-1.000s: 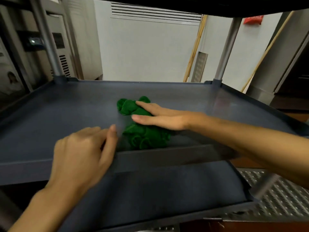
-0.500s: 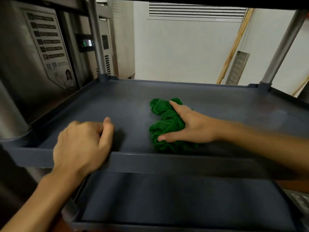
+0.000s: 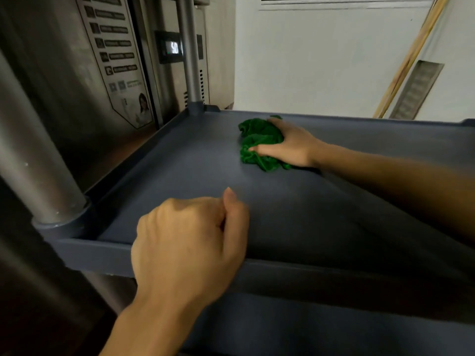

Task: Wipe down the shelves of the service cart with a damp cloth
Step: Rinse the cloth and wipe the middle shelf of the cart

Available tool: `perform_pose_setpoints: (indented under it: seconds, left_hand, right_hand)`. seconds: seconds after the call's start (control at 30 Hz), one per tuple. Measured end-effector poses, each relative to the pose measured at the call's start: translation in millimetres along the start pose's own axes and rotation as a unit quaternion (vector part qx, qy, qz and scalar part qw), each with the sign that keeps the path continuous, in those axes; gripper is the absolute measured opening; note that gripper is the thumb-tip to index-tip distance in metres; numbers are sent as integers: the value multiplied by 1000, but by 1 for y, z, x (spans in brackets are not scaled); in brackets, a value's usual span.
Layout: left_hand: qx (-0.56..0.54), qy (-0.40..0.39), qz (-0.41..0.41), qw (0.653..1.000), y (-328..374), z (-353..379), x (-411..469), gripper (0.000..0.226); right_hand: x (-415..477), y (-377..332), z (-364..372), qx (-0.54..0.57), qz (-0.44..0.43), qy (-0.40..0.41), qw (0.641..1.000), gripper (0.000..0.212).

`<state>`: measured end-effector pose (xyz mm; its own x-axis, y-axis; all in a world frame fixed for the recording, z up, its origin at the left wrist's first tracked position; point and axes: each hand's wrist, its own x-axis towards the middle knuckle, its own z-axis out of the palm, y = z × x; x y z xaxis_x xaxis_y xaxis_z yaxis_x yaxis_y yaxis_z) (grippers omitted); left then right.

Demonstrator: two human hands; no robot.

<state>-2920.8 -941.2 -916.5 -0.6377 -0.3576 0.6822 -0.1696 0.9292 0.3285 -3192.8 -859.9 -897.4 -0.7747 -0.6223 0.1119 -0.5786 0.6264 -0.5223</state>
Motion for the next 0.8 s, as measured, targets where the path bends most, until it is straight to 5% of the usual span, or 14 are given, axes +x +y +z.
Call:
perform_pose_setpoints:
  seconds: [0.13,0.4,0.8]
  left_hand:
    - [-27,28,23,999,-1,4,-1,57]
    - [4,17,15,1000,-2,8,4,55]
    - [21,6,-16,1000,1,2,1,59]
  right_hand:
    - [39,-12,10,1,16,31,999,103]
    - [66,-22,20,34,-6,93,995,47]
    - [-22,-43,16,34,-71,31,996,53]
